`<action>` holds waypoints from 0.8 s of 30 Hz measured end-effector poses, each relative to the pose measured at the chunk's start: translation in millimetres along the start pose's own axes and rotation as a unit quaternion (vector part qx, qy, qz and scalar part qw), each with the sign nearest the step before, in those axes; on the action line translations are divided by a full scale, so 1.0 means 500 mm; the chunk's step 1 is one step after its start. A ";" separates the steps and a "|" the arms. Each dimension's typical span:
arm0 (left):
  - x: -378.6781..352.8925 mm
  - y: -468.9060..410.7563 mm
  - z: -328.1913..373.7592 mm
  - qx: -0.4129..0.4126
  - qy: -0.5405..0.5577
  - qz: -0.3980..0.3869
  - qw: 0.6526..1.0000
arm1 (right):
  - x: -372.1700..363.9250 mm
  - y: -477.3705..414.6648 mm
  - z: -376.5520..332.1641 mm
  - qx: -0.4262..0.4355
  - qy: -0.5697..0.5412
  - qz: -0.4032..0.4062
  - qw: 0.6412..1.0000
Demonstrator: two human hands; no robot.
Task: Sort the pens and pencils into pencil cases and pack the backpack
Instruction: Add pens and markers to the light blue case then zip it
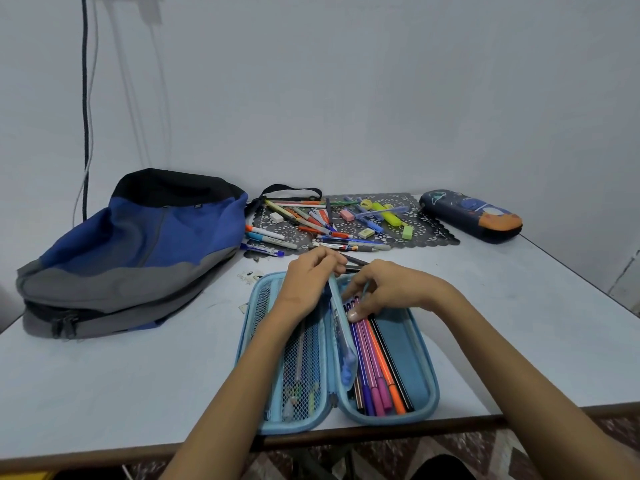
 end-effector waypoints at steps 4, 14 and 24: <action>-0.001 0.000 0.000 0.003 -0.004 0.000 1.000 | 0.001 0.005 0.004 -0.012 0.006 -0.014 1.000; -0.003 -0.005 -0.002 -0.003 -0.015 0.000 1.000 | 0.005 0.006 0.023 -0.033 0.040 0.018 0.998; -0.005 -0.004 -0.003 -0.001 -0.012 -0.003 1.000 | 0.006 0.027 0.035 -0.094 -0.053 -0.008 0.994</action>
Point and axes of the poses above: each hand's wrist, its own y-axis away from the middle knuckle, its own x-axis out of the back of the hand, z = x × y, the point moved 9 cm from there along -y, towards the middle knuckle, and after that the axes turned 14 degrees about x, right-handed, at the moved point
